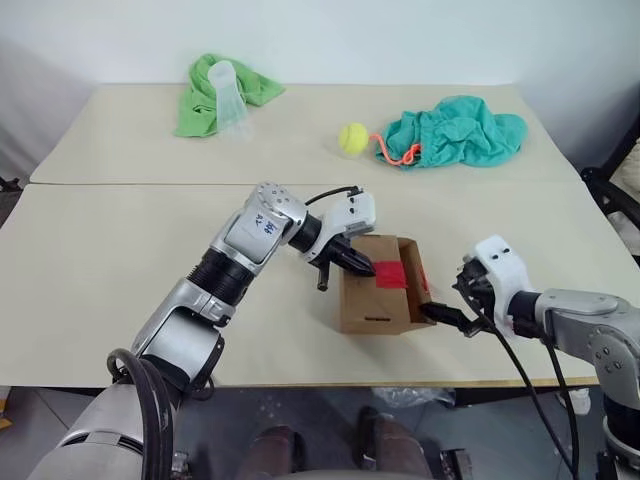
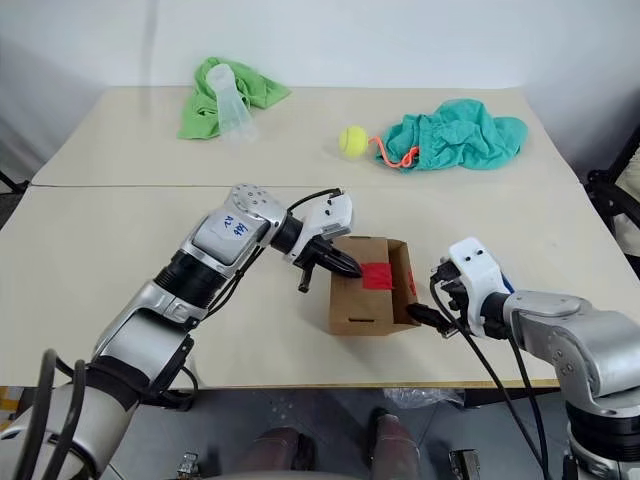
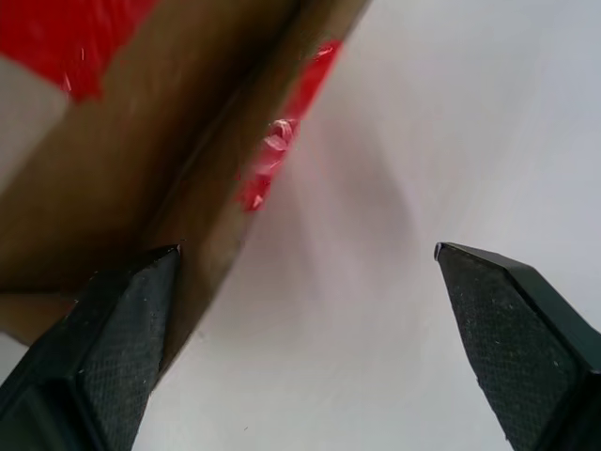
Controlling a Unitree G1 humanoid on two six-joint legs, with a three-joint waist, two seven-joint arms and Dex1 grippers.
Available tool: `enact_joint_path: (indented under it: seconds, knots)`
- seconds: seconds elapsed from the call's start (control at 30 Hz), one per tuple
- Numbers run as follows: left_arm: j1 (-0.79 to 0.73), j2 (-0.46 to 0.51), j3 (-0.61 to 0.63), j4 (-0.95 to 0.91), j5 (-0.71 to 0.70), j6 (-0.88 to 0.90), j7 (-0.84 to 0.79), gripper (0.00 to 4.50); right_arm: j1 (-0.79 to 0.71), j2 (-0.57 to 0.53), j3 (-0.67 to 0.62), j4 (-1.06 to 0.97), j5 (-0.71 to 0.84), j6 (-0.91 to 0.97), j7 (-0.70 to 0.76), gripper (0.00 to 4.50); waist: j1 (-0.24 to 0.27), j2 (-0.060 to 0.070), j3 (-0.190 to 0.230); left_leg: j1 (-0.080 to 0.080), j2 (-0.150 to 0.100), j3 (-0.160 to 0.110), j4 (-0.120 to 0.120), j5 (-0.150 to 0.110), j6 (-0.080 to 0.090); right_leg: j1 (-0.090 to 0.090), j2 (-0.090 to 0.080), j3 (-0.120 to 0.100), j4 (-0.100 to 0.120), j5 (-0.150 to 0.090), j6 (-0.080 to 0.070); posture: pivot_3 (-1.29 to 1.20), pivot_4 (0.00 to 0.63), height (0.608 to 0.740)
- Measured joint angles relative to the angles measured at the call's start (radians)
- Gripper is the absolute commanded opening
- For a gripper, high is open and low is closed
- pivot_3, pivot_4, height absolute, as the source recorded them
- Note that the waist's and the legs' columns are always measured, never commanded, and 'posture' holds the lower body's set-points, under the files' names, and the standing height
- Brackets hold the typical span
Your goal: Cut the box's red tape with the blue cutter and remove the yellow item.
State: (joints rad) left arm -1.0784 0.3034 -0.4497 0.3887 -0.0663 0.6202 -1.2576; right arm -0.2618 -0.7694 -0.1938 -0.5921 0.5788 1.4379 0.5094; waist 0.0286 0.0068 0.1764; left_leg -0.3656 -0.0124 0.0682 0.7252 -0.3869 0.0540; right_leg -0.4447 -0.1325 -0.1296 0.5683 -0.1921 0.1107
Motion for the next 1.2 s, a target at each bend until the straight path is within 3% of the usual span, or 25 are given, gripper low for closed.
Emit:
enact_joint_path:
  seconds: [0.23,0.53,0.67,0.83,1.2]
  knots:
    - [0.007,0.010,0.001,-0.019,0.000,0.015,0.000,0.00,0.044,-0.012,0.006,-0.001,0.007,-0.026,0.016,4.48,-0.003,0.000,0.000,0.001,0.001,0.000,0.000,0.000,0.000,0.000,0.000,0.000,0.000,0.000,0.000,0.00,0.150,0.740]
    - [0.010,0.008,0.002,-0.023,-0.002,0.029,0.005,0.00,0.152,-0.174,0.061,-0.006,-0.006,-0.178,0.103,4.48,-0.002,-0.001,0.000,0.001,0.000,0.000,0.000,0.000,0.001,0.000,0.000,0.000,0.000,0.000,0.000,0.00,0.150,0.740]
    - [0.011,0.011,0.004,-0.025,-0.002,0.036,0.006,0.00,0.139,-0.179,0.069,0.021,-0.007,-0.198,0.118,4.48,-0.002,-0.001,-0.001,0.001,0.000,0.000,0.000,0.000,0.001,0.000,0.000,0.001,0.000,0.000,0.000,0.00,0.150,0.740]
    - [0.023,0.020,0.011,-0.038,-0.005,0.046,0.012,0.00,-0.005,-0.003,0.030,0.128,0.054,-0.130,0.086,4.48,-0.004,-0.002,-0.001,0.001,0.001,0.000,0.001,0.000,0.000,0.000,0.000,0.001,0.001,0.001,-0.001,0.00,0.150,0.740]
    - [0.052,0.049,0.018,-0.103,-0.007,0.099,0.025,0.00,-0.116,0.177,-0.061,0.332,0.136,-0.034,0.069,4.48,-0.012,-0.003,-0.003,0.005,0.002,0.002,0.001,0.000,-0.001,0.002,0.001,0.002,0.003,0.001,-0.002,0.00,0.150,0.740]
